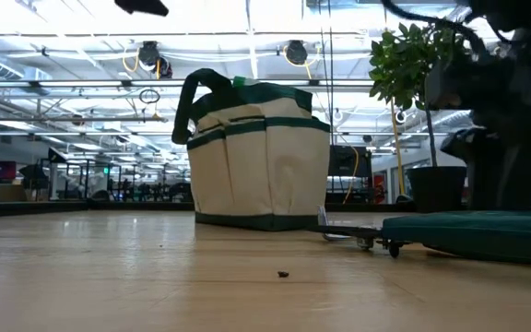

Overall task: Pick & Place Garden tools in Gardening bag
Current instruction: Put the brown trowel into the white gardening bag

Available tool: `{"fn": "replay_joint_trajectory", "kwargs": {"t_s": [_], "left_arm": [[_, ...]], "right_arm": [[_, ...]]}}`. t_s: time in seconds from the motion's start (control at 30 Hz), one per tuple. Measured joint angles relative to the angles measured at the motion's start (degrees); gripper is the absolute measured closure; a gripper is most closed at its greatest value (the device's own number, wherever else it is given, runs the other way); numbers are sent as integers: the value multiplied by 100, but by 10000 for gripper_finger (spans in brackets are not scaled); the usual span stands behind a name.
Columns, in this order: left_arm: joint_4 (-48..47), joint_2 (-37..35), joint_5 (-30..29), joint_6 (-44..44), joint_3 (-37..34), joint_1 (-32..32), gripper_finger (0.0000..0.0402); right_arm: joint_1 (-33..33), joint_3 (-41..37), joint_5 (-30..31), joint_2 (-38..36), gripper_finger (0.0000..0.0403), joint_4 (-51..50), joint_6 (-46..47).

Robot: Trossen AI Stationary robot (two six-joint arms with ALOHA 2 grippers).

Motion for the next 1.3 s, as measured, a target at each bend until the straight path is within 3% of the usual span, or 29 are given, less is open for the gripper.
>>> {"fn": "replay_joint_trajectory", "kwargs": {"t_s": [0.33,0.57,0.87,1.13,1.3], "left_arm": [[1140,-90,102,41,-1147,90,220],[1161,-99,112,36,-1174,165,220],[1158,-99,110,-6,-1174,160,220],[1154,-99,109,-21,-1174,160,220],[1154,-99,110,-20,-1172,160,220]], "right_arm": [[4,0,-117,327,234,330,-38],[4,0,-102,331,244,303,-231],[0,-7,-81,331,344,293,-237],[-2,-15,-59,117,346,637,-300],[-9,-15,368,-324,346,884,-688]]}}
